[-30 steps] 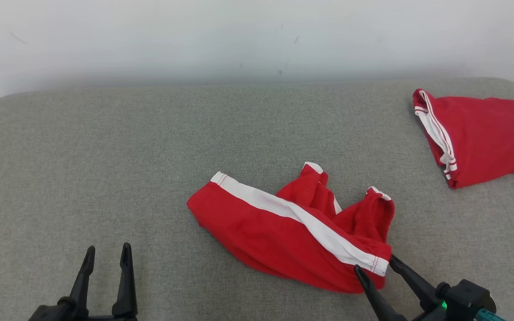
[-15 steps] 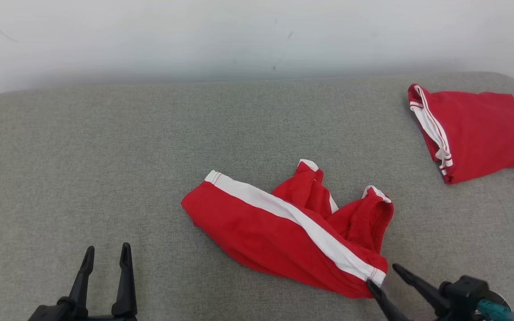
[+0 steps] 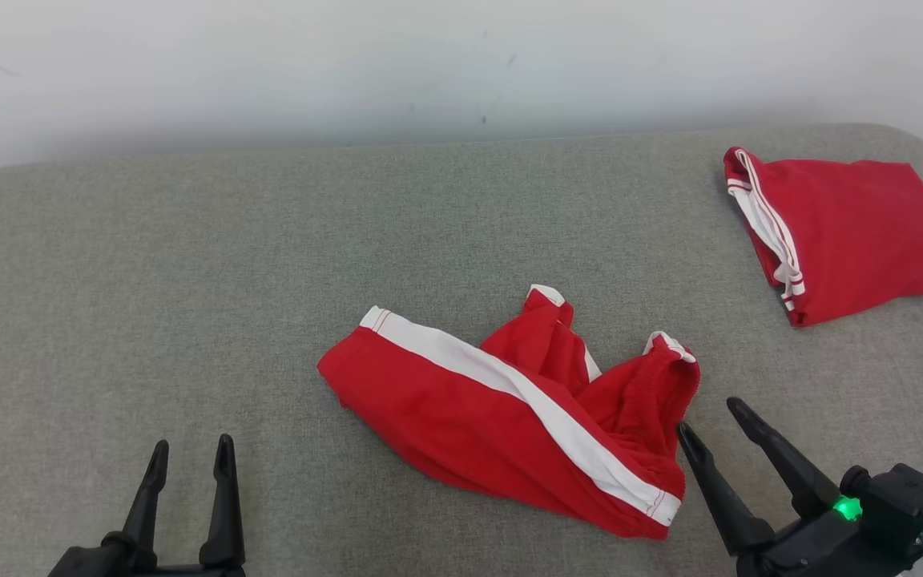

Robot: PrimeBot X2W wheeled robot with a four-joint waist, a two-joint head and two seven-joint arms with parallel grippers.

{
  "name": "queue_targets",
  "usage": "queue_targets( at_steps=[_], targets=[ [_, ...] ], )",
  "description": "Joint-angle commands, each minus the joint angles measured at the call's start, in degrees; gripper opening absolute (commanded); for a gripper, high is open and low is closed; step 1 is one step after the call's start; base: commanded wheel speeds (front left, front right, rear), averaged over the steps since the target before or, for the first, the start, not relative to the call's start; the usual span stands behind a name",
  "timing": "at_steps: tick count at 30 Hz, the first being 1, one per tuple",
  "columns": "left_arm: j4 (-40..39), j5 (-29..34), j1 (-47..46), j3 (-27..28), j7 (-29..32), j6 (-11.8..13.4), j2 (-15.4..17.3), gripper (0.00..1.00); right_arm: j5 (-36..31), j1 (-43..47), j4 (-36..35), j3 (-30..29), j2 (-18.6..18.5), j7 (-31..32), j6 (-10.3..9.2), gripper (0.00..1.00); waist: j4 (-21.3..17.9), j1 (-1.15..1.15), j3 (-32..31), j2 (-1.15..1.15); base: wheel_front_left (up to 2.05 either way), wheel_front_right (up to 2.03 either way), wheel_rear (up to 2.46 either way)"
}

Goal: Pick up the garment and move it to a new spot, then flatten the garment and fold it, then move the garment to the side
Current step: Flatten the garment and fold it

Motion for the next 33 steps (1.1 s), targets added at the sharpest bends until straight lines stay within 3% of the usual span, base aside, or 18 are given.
queue_targets(
  at_steps=[1,14,20,33],
  targets=[
    [0.2,0.7,-0.8,0.1,-0.4,-0.4,0.0,1.00,-2.1,-0.2,0.1,-1.5,2.1,-1.0,-0.02,1.00,-0.1,0.00,0.0,0.00,0.00,0.00,0.00],
    [5.8,2.7,-8.8,-2.0,-0.2,-4.7,2.2,1.00,-11.6,0.3,1.5,-6.1,13.3,-2.1,-0.02,1.00,-2.9,0.00,0.8,0.00,0.00,0.00,0.00],
    [14.0,1.4,-15.7,-5.9,2.3,-6.5,4.7,1.00,-13.1,-0.8,2.4,-5.8,14.9,-2.1,-0.02,1.00,-5.1,0.00,1.7,0.00,0.00,0.00,0.00],
    [30.1,-3.1,-26.2,-13.0,7.9,-7.1,9.2,1.00,-13.2,-2.3,4.4,-5.1,15.7,-2.2,-0.02,1.00,-8.8,0.00,3.3,0.00,0.00,0.00,0.00]
  ],
)
